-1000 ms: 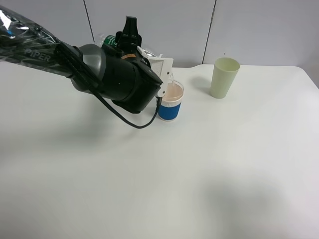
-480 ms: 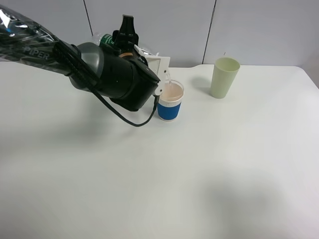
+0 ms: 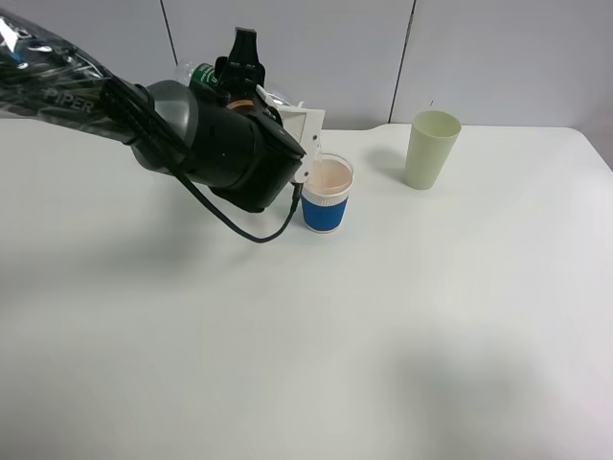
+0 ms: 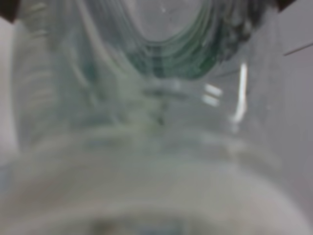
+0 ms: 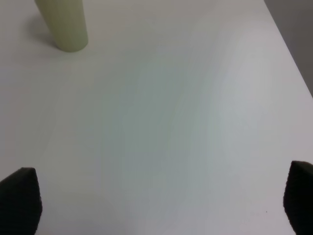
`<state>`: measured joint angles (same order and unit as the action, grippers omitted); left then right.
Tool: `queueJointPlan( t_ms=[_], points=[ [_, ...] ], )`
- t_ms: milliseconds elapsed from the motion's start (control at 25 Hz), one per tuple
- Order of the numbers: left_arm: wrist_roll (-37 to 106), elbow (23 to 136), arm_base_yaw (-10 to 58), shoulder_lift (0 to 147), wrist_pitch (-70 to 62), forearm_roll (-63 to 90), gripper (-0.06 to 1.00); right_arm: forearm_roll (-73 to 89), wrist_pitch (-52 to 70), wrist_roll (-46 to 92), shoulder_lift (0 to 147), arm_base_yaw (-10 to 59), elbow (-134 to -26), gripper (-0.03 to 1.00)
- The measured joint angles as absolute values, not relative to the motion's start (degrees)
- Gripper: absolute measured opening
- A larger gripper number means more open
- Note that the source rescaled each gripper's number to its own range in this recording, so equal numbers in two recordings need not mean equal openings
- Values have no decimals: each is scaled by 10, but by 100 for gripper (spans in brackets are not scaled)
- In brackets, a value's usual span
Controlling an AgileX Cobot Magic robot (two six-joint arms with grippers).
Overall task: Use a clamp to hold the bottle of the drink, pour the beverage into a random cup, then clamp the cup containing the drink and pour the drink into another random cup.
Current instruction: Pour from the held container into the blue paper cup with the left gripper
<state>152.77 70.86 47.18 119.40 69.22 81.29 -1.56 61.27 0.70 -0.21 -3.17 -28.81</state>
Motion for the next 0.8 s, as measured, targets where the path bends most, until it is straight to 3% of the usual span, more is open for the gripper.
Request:
queueJointPlan(
  t_ms=[800],
  points=[
    [1588,709,469,1194,692,802,5,-16,613,7,-2,-32,-288,99]
  ],
)
